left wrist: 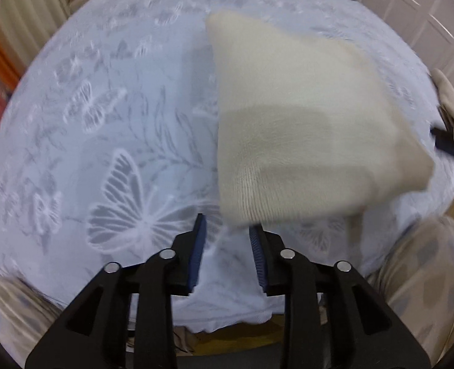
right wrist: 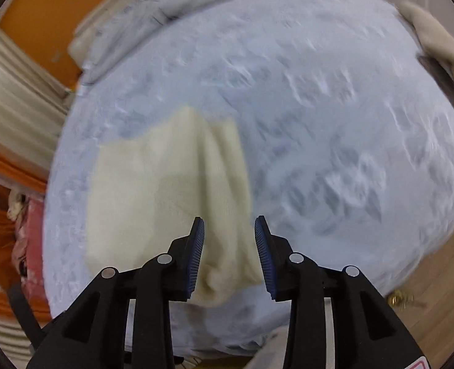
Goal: Fold small clothes
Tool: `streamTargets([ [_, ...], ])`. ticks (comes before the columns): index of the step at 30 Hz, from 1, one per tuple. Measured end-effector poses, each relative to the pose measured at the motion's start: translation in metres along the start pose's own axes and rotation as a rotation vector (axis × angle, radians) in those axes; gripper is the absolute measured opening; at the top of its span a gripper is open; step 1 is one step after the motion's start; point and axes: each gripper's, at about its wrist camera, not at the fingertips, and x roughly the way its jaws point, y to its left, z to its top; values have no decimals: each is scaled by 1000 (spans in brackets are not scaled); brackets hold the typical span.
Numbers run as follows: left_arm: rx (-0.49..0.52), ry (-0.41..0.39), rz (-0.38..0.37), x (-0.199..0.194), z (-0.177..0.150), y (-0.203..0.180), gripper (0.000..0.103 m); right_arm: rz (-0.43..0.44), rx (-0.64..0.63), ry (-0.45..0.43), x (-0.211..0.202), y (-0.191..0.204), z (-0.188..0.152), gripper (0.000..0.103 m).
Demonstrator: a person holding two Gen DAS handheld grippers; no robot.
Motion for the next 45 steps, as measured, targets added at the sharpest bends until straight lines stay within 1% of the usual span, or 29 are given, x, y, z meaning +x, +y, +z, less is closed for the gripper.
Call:
streamTargets([
  [2, 9, -35, 1, -17, -4, 2, 38, 42, -32, 15, 4, 15, 9, 50],
  [3, 16, -71, 11, -27, -5, 2, 40, 59, -48, 19, 11, 23, 11, 67],
  [4, 28, -98, 27, -35, -3, 0, 45, 66, -80, 25, 27, 35, 17, 76],
  [6, 52, -131, 59, -45, 4, -2, 51, 22, -110, 70, 61, 47, 22, 77],
  [7, 63, -143, 71, -49, 7, -5, 56, 15, -110, 95, 70, 51, 16, 69],
  [8, 66, -155, 79, -54, 11, -7, 56, 24, -103, 142, 92, 52, 15, 47],
  [9, 63, -163, 73, -54, 16, -4, 56, 51, -99, 169, 98, 53, 12, 14],
  [10, 60, -170, 64, -56, 19, -4, 56, 64, -93, 150, 93, 56, 12, 13],
  [12, 43, -176, 50, -60, 25, -1, 56, 128, -100, 27, 50, 61, 20, 12],
  [13, 35, -181, 33, -62, 27, 0, 56, 146, -95, -1, 38, 60, 21, 11],
  [15, 29, -181, 26, -60, 31, 1, 57, 125, -83, -45, 21, 51, 22, 11],
  [16, 34, -176, 29, -57, 33, -1, 57, 51, -88, -14, 33, 42, 18, 11],
  [18, 35, -151, 32, -46, 36, -6, 57, -99, -149, 146, 89, 23, 0, 14],
  [19, 35, -137, 15, -39, 38, -8, 57, -97, -169, 127, 94, 22, -3, 15],
  [21, 30, -120, 10, -34, 41, -13, 57, -92, -181, 114, 81, 31, 4, 18],
  [25, 13, -106, 1, -31, 46, -16, 57, -22, -135, -41, 18, 48, 14, 22],
  [27, 15, -104, 5, -29, 47, -17, 57, 32, -152, -65, 2, 60, 10, 20],
  [28, 19, -101, 7, -28, 47, -17, 57, 57, -177, -45, 3, 71, 7, 17],
  [30, 17, -96, 17, -27, 46, -16, 57, 55, -226, 6, 18, 84, -2, 17],
  [32, 10, -96, 20, -27, 46, -14, 57, -15, -262, 147, 65, 80, -22, 16],
  [33, 6, -96, 26, -27, 45, -13, 57, -45, -274, 214, 89, 77, -31, 11],
  [34, 5, -96, 29, -28, 44, -11, 57, -64, -287, 200, 97, 77, -35, 11],
  [36, 12, -92, 48, -29, 43, -9, 57, -74, -297, 189, 82, 91, -28, 11],
  [38, 16, -98, 66, -29, 42, -6, 57, 48, -277, 143, 56, 109, -16, 10],
  [39, 13, -96, 69, -29, 42, -4, 57, 85, -285, 130, 48, 118, -12, 9],
  [41, 3, -92, 68, -28, 41, 1, 57, 95, -331, 110, 44, 138, -9, 9],
  [43, -3, -87, 74, -28, 40, 5, 56, 86, -348, 168, 72, 147, -16, 10],
  [44, -6, -89, 80, -28, 39, 7, 56, 51, -358, 226, 101, 148, -23, 10],
  [45, -9, -90, 84, -29, 39, 8, 56, 33, -373, 238, 116, 147, -30, 9],
])
